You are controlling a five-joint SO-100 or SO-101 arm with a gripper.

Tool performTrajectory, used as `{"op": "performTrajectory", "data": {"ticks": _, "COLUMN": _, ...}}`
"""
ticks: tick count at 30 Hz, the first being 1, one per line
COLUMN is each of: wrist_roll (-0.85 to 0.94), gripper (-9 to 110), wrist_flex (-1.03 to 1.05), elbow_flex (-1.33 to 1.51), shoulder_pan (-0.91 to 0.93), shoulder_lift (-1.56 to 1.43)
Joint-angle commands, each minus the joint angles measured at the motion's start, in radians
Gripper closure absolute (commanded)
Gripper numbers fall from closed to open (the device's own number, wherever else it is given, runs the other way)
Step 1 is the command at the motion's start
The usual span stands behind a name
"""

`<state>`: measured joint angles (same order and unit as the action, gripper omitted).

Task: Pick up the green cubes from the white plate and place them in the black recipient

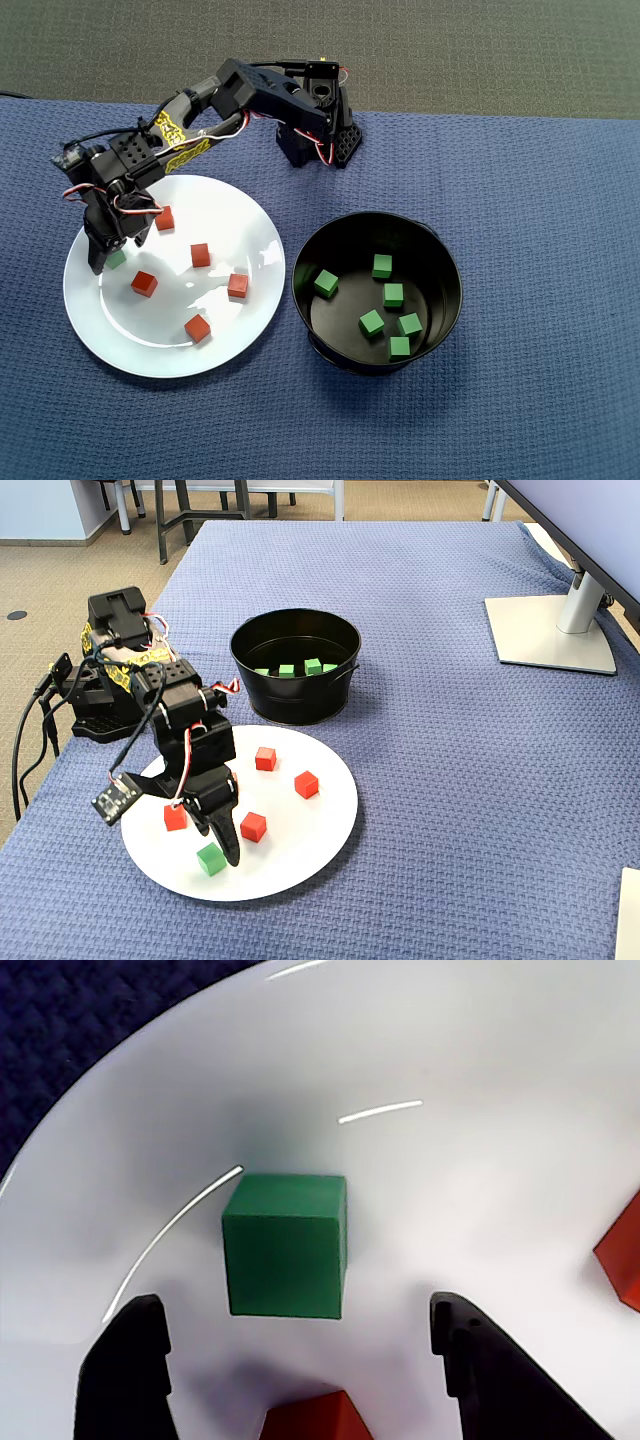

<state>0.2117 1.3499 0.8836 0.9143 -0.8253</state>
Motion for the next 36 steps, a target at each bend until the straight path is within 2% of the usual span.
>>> {"op": "performTrajectory", "data": {"ticks": 1, "wrist_roll": 0.041, "gripper": 76, "wrist_flex": 0.002, "elbow_flex": -0.077, "shoulder_pan": 0.02, "shoulder_lift": -0.008}}
{"op": "performTrajectory", "data": {"ticks": 9, "wrist_roll": 0.061, "gripper": 82, "wrist_flex": -0.003, "elbow_flex": -0.132, "shoulder_pan": 0.037, "shoulder_lift": 0.032}}
{"op": "performTrajectory", "data": {"ticks": 23, "wrist_roll": 0.115, "gripper": 84, "wrist_flex": 0.018, "elbow_flex": -0.183, "shoulder_pan": 0.044, "shoulder_lift": 0.064}}
{"op": "performTrajectory", "data": {"ticks": 25, "wrist_roll": 0.117, "gripper": 90, "wrist_flex": 0.018, "elbow_flex": -0.179, "shoulder_pan": 0.044, "shoulder_lift": 0.061}}
{"op": "performTrajectory", "data": {"ticks": 27, "wrist_roll": 0.11, "gripper": 102, "wrist_flex": 0.015, "elbow_flex": -0.178, "shoulder_pan": 0.044, "shoulder_lift": 0.061}}
{"op": "performTrajectory", "data": {"ticks": 36, "wrist_roll": 0.104, "gripper": 102, "wrist_flex": -0.043, "elbow_flex": -0.075, "shoulder_pan": 0.048, "shoulder_lift": -0.031}}
